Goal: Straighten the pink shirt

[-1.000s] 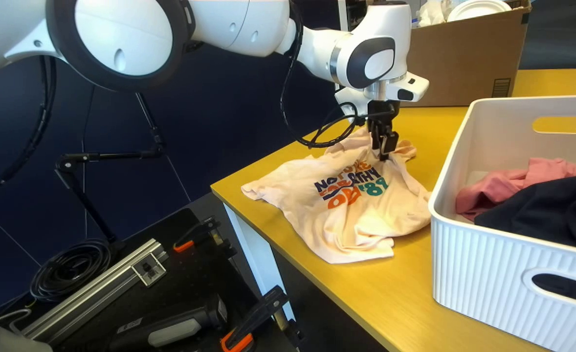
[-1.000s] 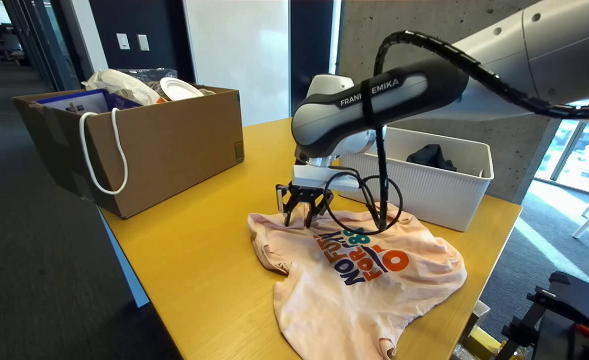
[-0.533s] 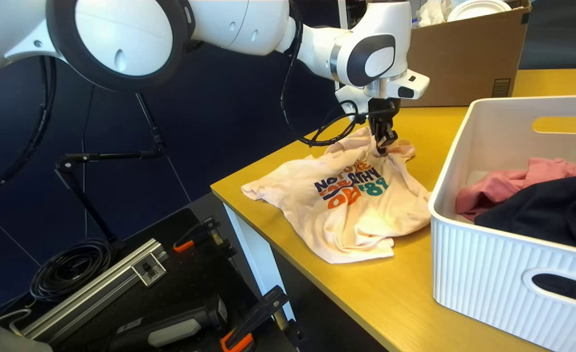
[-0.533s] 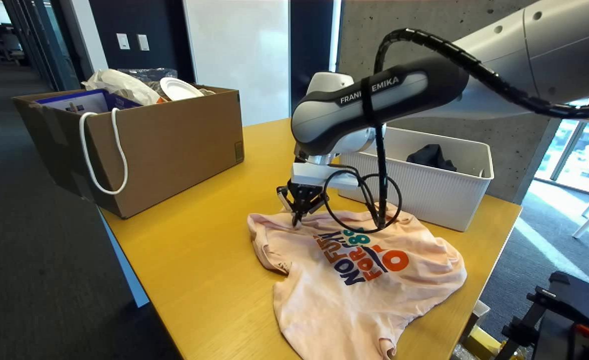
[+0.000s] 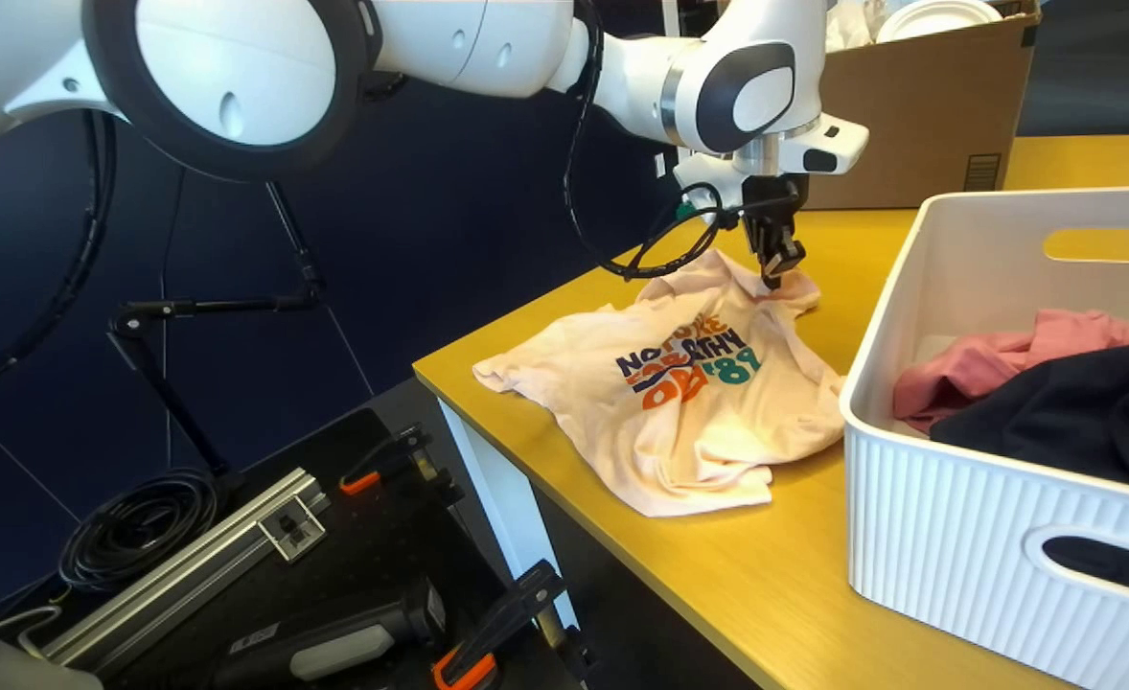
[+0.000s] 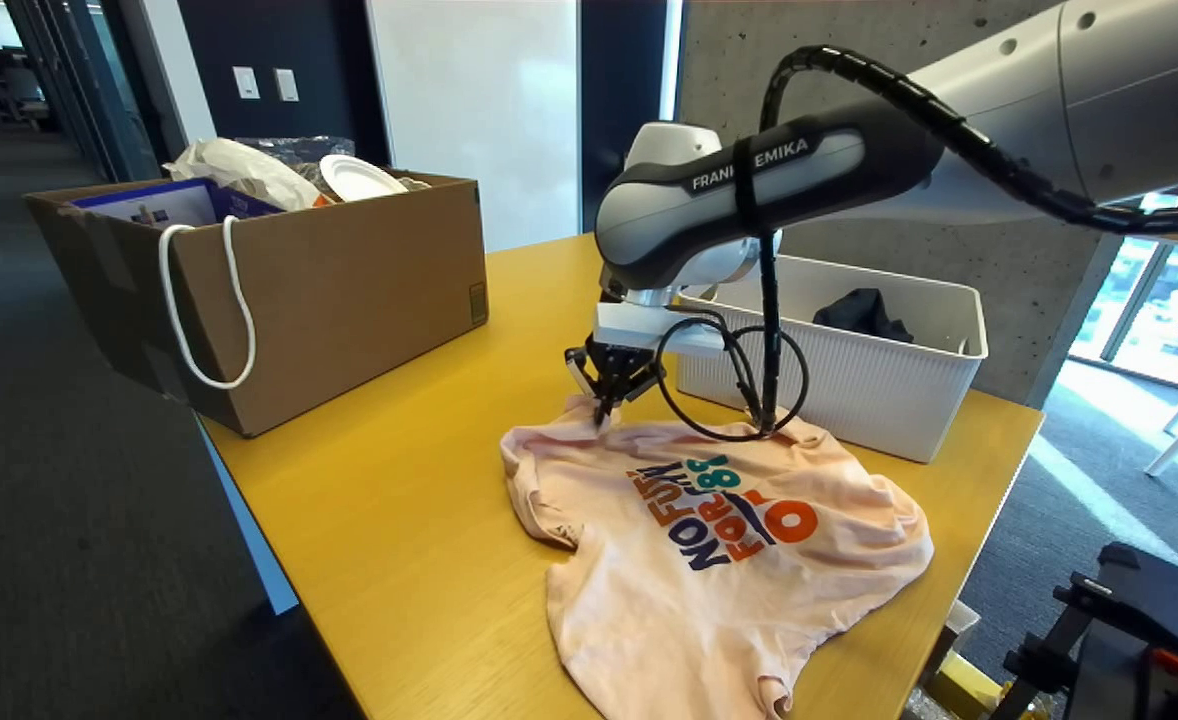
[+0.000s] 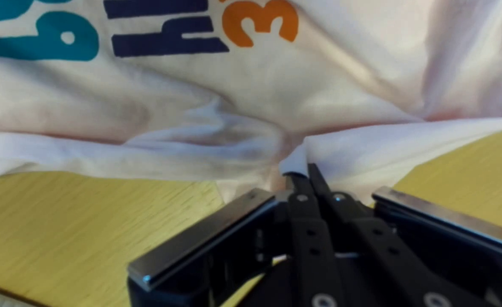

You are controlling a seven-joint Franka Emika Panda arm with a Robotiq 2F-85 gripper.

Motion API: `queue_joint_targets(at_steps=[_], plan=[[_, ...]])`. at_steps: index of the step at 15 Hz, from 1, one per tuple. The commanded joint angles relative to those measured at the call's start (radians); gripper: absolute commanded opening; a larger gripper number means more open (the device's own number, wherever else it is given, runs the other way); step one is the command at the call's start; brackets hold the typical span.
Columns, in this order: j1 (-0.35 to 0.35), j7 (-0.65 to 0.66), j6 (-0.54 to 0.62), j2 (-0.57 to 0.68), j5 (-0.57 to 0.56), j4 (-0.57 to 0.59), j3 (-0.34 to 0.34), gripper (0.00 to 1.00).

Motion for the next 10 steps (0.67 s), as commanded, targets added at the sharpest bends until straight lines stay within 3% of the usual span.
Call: queue_joint_targets(at_steps=[1,10], plan=[[-0.007,0.002,-0.018,0.054,-0.027,0.104,-0.014,0.0],[0.0,-0.03,-0.015,0.078,-0.028,0.202,0.002,0.0]])
